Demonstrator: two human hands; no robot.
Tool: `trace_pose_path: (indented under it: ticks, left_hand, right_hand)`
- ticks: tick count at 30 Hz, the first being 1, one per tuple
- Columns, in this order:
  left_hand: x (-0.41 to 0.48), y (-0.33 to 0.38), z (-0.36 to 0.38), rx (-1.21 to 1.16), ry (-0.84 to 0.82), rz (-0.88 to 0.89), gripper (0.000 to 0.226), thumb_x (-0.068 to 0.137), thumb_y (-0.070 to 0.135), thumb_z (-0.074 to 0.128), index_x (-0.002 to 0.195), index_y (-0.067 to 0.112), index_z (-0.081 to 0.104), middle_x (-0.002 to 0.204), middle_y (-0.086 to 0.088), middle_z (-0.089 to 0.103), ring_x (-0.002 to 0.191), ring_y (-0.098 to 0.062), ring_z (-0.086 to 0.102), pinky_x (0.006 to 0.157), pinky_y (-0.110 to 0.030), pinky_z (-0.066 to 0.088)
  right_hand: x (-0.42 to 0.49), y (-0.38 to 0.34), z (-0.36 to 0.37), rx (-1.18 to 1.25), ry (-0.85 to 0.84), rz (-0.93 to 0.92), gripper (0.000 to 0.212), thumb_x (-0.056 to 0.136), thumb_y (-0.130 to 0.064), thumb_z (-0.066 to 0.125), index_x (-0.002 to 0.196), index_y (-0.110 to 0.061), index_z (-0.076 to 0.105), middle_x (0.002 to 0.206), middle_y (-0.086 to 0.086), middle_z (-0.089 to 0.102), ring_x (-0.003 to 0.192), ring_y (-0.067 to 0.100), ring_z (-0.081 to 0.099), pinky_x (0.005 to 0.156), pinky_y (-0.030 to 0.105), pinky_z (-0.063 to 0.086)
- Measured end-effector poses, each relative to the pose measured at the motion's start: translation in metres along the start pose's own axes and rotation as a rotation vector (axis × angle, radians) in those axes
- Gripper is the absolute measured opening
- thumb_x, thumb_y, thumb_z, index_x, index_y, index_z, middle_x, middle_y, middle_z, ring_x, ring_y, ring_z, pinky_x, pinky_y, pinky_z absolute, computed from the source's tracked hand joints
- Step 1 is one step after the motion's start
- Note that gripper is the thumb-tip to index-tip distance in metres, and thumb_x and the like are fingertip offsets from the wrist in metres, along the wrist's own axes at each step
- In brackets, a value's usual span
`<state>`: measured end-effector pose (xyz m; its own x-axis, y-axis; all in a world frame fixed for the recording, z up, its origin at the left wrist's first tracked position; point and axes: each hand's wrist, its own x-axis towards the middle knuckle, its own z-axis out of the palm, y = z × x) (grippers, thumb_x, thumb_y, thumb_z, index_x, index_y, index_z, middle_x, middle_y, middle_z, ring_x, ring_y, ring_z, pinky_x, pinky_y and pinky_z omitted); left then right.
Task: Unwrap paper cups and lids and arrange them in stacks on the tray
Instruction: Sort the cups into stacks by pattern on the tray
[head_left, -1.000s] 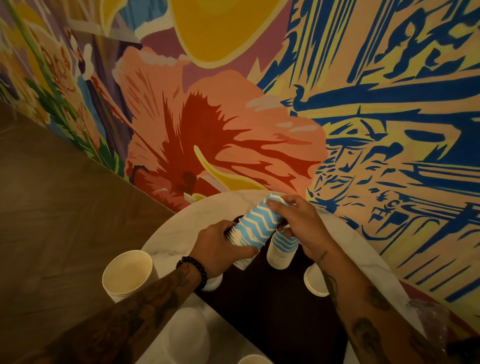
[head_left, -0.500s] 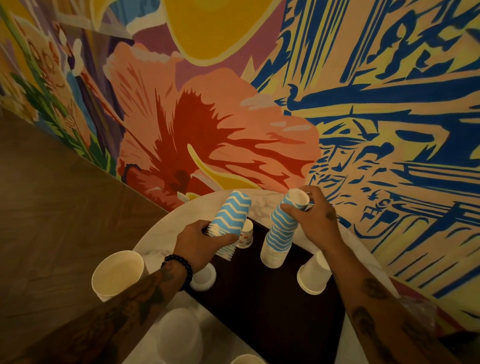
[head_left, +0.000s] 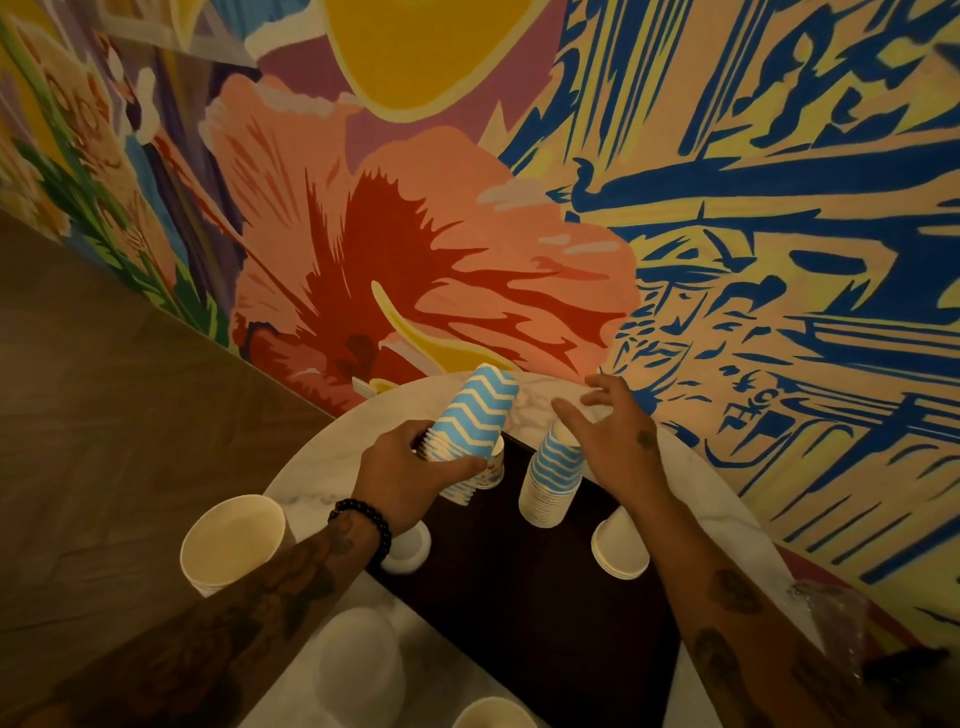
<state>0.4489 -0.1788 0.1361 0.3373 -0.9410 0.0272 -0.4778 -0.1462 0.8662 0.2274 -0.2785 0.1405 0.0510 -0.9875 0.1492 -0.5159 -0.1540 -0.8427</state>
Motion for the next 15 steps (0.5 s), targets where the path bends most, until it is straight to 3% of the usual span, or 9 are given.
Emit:
trace_pose_path:
  ticks: [2,5,9,11,13,15]
  left_hand:
    - [-0.001,0.003,0.003,0.018,-0.021,0.035,0.057,0.068,0.044,0.087,0.115,0.020,0.067,0.098,0.010,0.069,0.083,0.003,0.061,0.068,-0.012,0.046]
    - [-0.002,0.009,0.009,0.053,-0.049,0.090,0.068,0.066,0.045,0.089,0.123,0.017,0.065,0.108,0.006,0.070,0.090,-0.009,0.064,0.079,-0.021,0.050]
    - [-0.004,0.019,0.015,0.089,-0.097,0.202,0.065,0.066,0.038,0.090,0.121,0.016,0.064,0.101,0.013,0.063,0.089,-0.005,0.060,0.070,0.001,0.038]
    - [-0.002,0.021,0.017,0.095,-0.131,0.241,0.066,0.065,0.038,0.091,0.121,0.017,0.063,0.100,0.015,0.062,0.089,-0.003,0.059,0.069,0.001,0.037]
    - [0.004,0.022,0.019,0.101,-0.175,0.259,0.070,0.063,0.043,0.091,0.123,0.018,0.063,0.104,0.014,0.064,0.091,-0.004,0.061,0.072,-0.002,0.041]
    - [0.012,0.024,0.020,0.101,-0.228,0.262,0.071,0.062,0.047,0.090,0.122,0.019,0.064,0.106,0.013,0.068,0.092,-0.003,0.063,0.079,-0.015,0.052]
  right_hand:
    - [-0.004,-0.017,0.000,0.090,-0.078,0.039,0.043,0.087,-0.054,0.070,0.120,-0.030,0.057,0.106,-0.011,0.065,0.080,0.010,0.067,0.060,0.014,0.045]
    - [-0.011,-0.029,0.004,0.207,-0.180,0.101,0.045,0.085,-0.058,0.069,0.118,-0.028,0.061,0.100,-0.007,0.070,0.065,0.009,0.068,0.056,0.022,0.046]
    - [-0.021,-0.030,0.007,0.322,-0.179,0.170,0.037,0.087,-0.051,0.073,0.112,-0.025,0.065,0.086,-0.003,0.073,0.062,0.014,0.066,0.054,0.029,0.048]
    - [-0.024,-0.030,0.003,0.388,-0.159,0.197,0.035,0.087,-0.044,0.075,0.111,-0.019,0.067,0.084,0.000,0.073,0.059,0.017,0.062,0.052,0.029,0.048]
    - [-0.026,-0.029,-0.004,0.427,-0.141,0.219,0.036,0.087,-0.039,0.077,0.112,-0.016,0.066,0.083,0.003,0.073,0.057,0.017,0.061,0.050,0.027,0.048]
    - [-0.026,-0.031,-0.013,0.439,-0.105,0.221,0.036,0.087,-0.037,0.077,0.113,-0.015,0.063,0.084,0.004,0.072,0.056,0.017,0.061,0.049,0.026,0.047]
